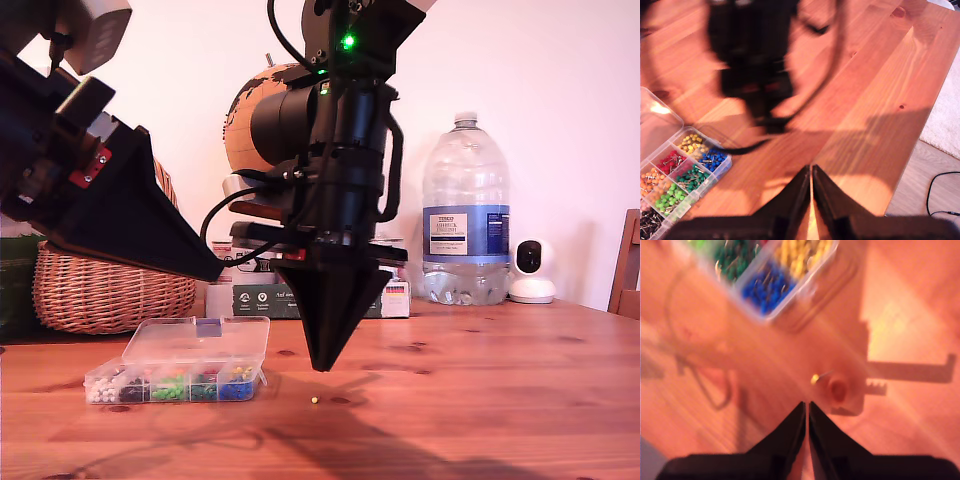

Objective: Sort the loose pins on the table into their correct compartments

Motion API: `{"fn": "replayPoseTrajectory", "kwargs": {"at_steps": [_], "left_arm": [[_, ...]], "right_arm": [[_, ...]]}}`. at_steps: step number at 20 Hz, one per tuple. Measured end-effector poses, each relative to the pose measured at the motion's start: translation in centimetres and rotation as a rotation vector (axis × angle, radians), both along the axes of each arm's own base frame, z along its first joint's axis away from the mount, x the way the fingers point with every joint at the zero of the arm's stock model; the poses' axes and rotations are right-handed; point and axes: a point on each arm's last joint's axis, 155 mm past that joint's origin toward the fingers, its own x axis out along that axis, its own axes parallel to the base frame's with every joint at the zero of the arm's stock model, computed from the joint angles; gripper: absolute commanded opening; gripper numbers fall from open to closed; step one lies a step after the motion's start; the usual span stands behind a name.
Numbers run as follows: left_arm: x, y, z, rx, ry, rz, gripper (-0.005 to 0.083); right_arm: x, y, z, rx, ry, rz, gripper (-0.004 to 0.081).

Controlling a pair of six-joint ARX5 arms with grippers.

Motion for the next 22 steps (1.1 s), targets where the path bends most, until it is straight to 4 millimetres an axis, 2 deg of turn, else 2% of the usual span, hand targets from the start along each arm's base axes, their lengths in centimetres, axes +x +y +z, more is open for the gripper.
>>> {"fn": "replayPoseTrajectory", "kwargs": {"at_steps": [3, 8, 12, 18, 22], "left_arm": [[0.0, 0.0, 0.0, 0.001, 0.001, 0.0, -0.0023], [0.0, 0.0, 0.0, 0.0, 0.0, 0.001, -0.0023], [0.0, 0.0, 0.0, 0.0, 0.0, 0.0, -0.0023], [0.0, 0.0, 0.0, 0.0, 0.0, 0.001, -0.0023], [0.0, 0.0, 0.0, 0.0, 0.0, 0.0, -0.0023]], "right_arm": [[-0.3, 0.4, 0.1, 0.02, 0.022, -0.04, -0.0013], [0.7, 1.3, 0.3, 0.058, -0.017, -0.045, -0.0013], [-0.1, 1.1, 0.2, 0.055, 0.026, -0.062, -0.0013], [0.2, 1.3, 0.3, 0.067, 0.037, -0.148, 0.0002], [-0.3, 0.7, 0.2, 0.029, 0.056, -0.211, 0.0025]]}}
